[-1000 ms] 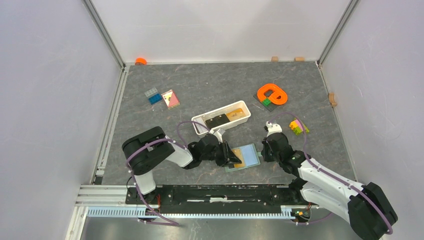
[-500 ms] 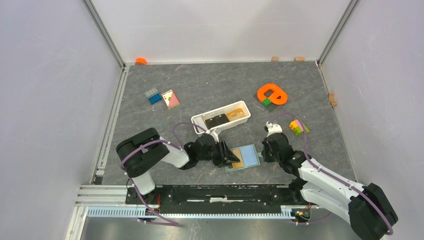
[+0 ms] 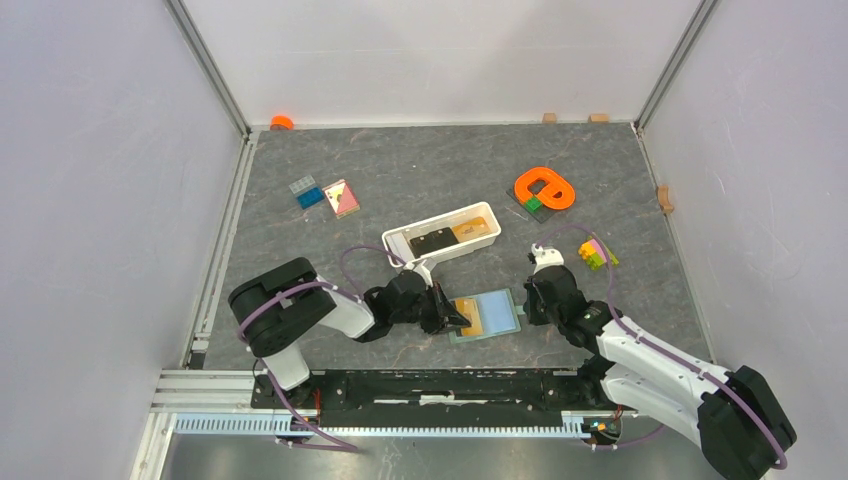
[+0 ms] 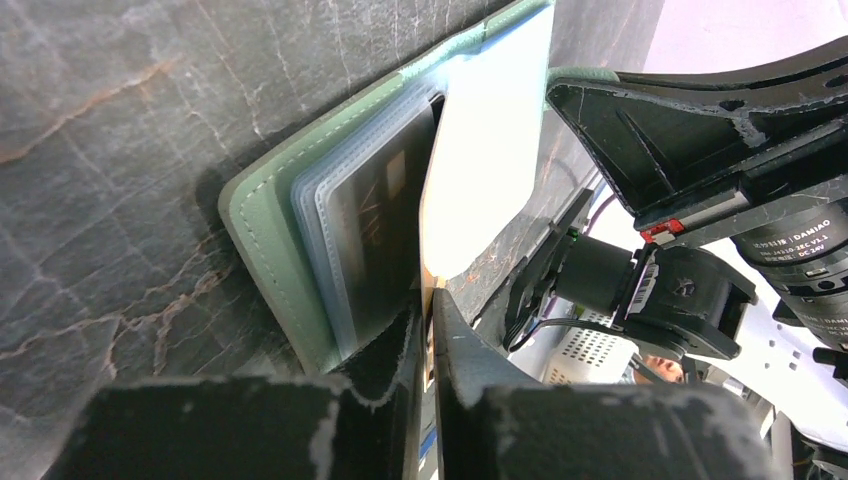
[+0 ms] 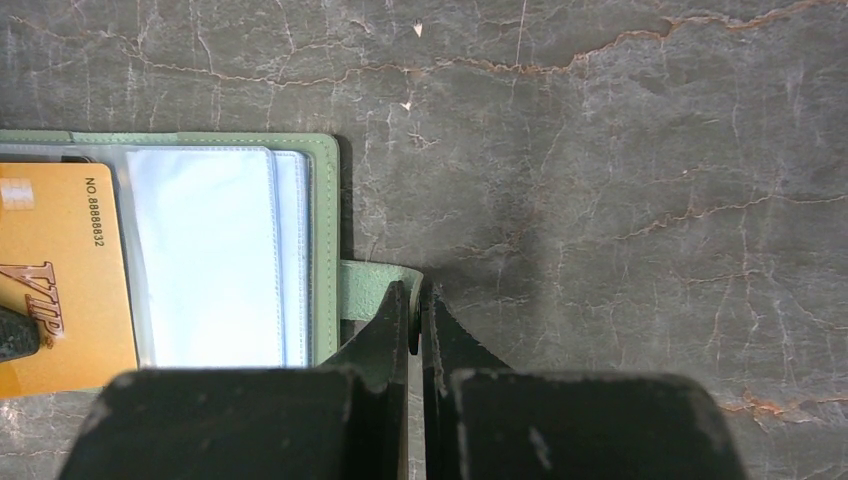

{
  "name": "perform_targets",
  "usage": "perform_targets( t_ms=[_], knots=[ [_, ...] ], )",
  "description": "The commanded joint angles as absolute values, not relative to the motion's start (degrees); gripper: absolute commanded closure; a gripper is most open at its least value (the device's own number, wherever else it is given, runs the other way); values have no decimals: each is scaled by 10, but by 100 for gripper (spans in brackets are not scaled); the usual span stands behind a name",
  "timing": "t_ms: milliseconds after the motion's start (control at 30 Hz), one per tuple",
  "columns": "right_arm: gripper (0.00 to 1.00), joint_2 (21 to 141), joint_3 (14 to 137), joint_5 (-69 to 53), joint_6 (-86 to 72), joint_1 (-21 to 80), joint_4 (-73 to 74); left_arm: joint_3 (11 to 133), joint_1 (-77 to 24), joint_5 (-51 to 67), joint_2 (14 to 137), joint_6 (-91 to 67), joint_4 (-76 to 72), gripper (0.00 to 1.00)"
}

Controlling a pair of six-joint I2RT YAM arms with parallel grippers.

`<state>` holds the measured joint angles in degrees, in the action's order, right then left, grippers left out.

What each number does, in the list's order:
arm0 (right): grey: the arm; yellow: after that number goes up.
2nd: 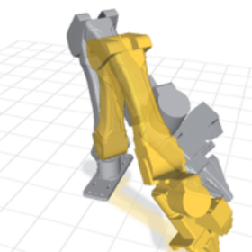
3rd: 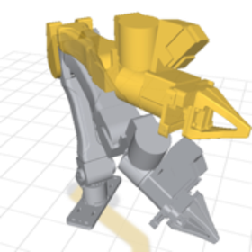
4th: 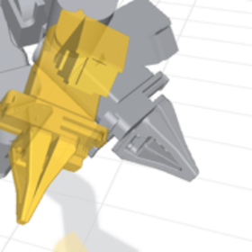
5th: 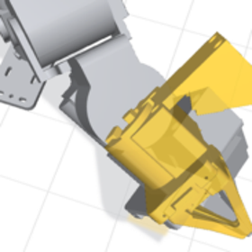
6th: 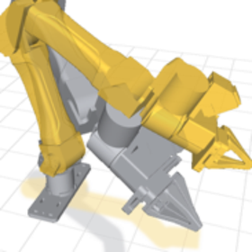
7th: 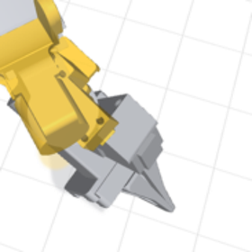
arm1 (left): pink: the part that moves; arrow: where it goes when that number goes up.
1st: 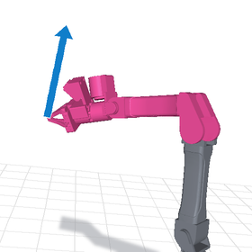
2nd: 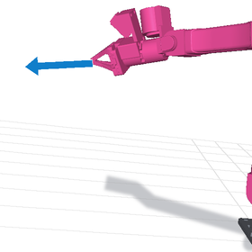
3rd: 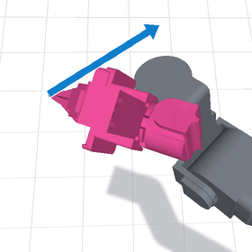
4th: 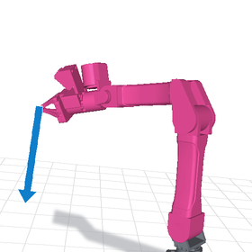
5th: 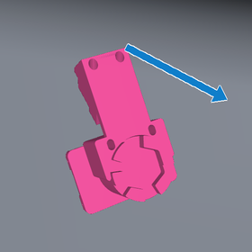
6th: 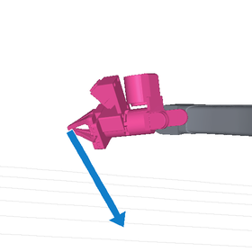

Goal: Put the credit cards into the card holder
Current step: Insert the credit card into the card holder.

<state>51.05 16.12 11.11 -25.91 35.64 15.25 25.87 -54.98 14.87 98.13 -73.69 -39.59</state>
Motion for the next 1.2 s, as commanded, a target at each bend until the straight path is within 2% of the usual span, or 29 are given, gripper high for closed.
perform_targets(
  t_ms=[0, 167, 1167],
  knots=[
    [100, 507, 179, 127, -262, 361, 180, 231, -541, 120, 991, -762, -327, 90],
    [100, 509, 176, 126, -262, 363, 179, 245, -541, 132, 1009, -755, -337, 98],
    [100, 512, 175, 126, -261, 365, 178, 243, -540, 156, 981, -786, -407, 98]
  ],
)
